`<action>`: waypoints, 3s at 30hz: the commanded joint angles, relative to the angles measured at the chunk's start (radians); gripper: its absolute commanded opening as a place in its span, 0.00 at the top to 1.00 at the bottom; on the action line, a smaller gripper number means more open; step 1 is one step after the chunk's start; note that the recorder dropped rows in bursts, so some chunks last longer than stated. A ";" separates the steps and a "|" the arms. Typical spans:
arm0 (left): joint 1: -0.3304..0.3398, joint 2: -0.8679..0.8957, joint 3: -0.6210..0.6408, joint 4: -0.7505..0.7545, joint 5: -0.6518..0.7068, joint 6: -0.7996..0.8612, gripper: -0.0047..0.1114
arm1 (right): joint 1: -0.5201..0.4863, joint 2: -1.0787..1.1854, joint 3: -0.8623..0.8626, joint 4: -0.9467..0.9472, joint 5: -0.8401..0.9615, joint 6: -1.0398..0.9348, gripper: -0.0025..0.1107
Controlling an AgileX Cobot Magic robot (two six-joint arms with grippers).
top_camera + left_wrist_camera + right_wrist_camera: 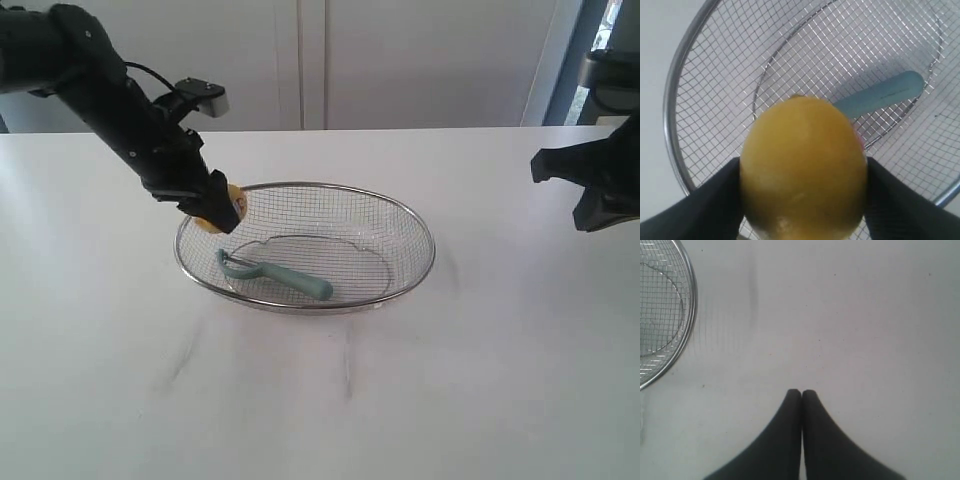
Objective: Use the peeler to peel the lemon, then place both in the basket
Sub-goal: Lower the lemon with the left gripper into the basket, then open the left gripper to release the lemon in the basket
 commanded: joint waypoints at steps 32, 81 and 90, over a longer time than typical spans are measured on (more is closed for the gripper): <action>0.004 0.144 -0.045 -0.120 -0.145 -0.006 0.96 | -0.009 -0.010 0.004 -0.003 -0.015 0.000 0.98; 0.004 0.038 -0.045 -0.094 -0.015 -0.086 0.41 | -0.009 -0.010 0.004 -0.003 -0.015 0.000 0.98; 0.004 0.019 -0.045 -0.084 0.115 -0.160 0.96 | -0.009 -0.010 0.004 -0.003 -0.015 0.000 0.98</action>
